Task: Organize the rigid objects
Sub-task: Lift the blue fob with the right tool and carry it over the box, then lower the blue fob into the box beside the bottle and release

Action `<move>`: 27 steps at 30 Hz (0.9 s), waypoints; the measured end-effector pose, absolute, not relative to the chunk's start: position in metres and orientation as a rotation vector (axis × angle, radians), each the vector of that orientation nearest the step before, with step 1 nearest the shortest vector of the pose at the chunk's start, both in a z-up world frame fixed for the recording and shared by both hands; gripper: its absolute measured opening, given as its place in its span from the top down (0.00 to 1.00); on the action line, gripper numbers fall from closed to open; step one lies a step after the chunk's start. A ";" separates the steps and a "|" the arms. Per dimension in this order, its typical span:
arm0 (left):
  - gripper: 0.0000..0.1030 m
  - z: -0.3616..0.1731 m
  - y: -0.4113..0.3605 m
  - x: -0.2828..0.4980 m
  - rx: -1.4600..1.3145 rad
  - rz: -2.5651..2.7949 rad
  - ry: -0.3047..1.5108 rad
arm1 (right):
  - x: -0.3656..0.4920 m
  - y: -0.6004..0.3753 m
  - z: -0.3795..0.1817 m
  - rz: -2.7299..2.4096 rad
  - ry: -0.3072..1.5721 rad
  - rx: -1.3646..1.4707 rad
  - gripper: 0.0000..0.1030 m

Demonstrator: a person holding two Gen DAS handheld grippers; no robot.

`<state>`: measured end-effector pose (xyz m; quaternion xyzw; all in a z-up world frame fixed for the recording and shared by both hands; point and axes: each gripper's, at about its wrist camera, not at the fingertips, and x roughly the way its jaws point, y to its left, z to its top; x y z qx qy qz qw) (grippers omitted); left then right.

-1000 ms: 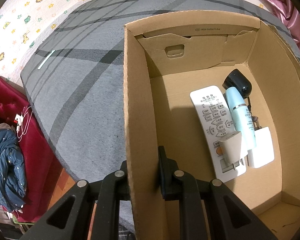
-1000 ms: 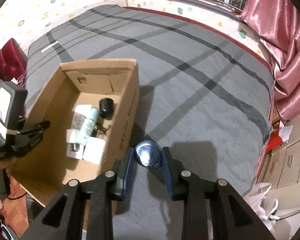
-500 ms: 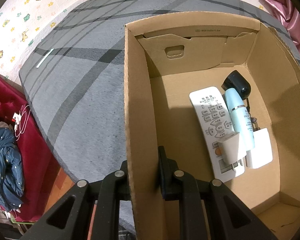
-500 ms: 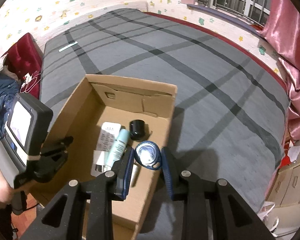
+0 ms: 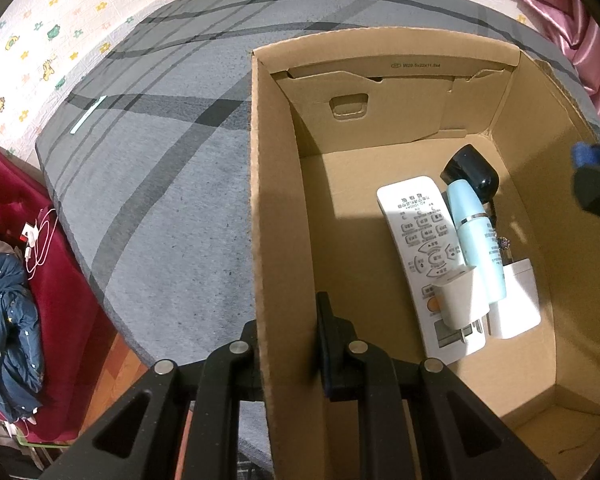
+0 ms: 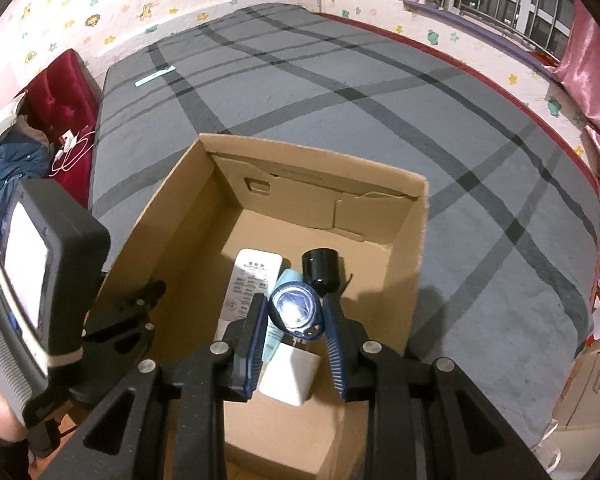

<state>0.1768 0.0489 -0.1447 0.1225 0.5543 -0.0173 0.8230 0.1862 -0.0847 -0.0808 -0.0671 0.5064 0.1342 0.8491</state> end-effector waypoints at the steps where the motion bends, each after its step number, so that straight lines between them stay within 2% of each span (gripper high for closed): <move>1: 0.83 -0.145 0.049 0.177 0.260 -0.037 1.179 | 0.188 -0.083 -0.083 0.282 1.072 -0.141 0.71; 15: 0.83 -0.145 0.051 0.177 0.257 -0.038 1.178 | 0.205 -0.064 -0.124 0.284 1.147 -0.154 0.71; 27: 0.84 -0.145 0.052 0.179 0.251 -0.040 1.181 | 0.209 -0.063 -0.133 0.284 1.169 -0.155 0.71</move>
